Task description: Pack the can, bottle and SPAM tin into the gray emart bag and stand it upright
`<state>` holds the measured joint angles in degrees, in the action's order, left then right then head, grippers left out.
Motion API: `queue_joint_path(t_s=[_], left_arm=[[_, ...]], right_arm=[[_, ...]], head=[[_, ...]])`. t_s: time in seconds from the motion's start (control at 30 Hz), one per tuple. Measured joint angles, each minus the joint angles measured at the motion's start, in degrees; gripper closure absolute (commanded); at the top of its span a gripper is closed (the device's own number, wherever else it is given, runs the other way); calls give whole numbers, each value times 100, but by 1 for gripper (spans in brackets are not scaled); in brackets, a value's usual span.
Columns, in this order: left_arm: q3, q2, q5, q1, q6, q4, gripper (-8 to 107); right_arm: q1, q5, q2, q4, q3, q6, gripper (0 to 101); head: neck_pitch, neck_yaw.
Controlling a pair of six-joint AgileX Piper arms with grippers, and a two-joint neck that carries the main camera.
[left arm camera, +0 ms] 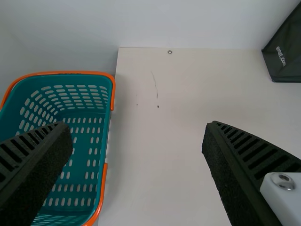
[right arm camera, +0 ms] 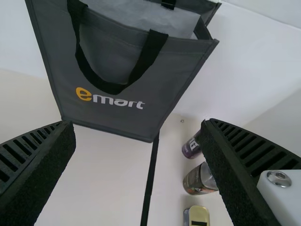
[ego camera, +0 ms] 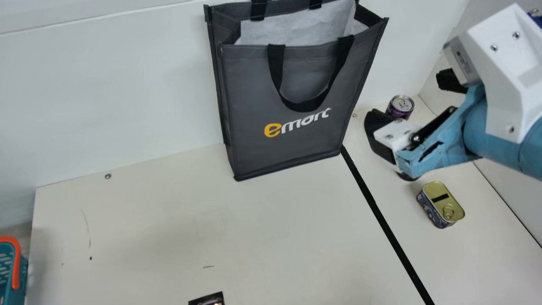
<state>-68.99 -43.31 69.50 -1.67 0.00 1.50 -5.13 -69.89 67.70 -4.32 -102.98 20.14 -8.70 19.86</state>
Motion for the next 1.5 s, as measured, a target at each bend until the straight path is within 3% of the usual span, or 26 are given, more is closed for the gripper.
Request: queue_joint_path(t_s=[0.83,1.5], left_arm=[[0,0,0,0,0,0,9],[0,0,0,0,0,0,9]], right_arm=[[136,1,1221,-89,-1365,895,6],[262,3,2170,-179,-2230,1752,6]], head=[[0,9],[0,0]])
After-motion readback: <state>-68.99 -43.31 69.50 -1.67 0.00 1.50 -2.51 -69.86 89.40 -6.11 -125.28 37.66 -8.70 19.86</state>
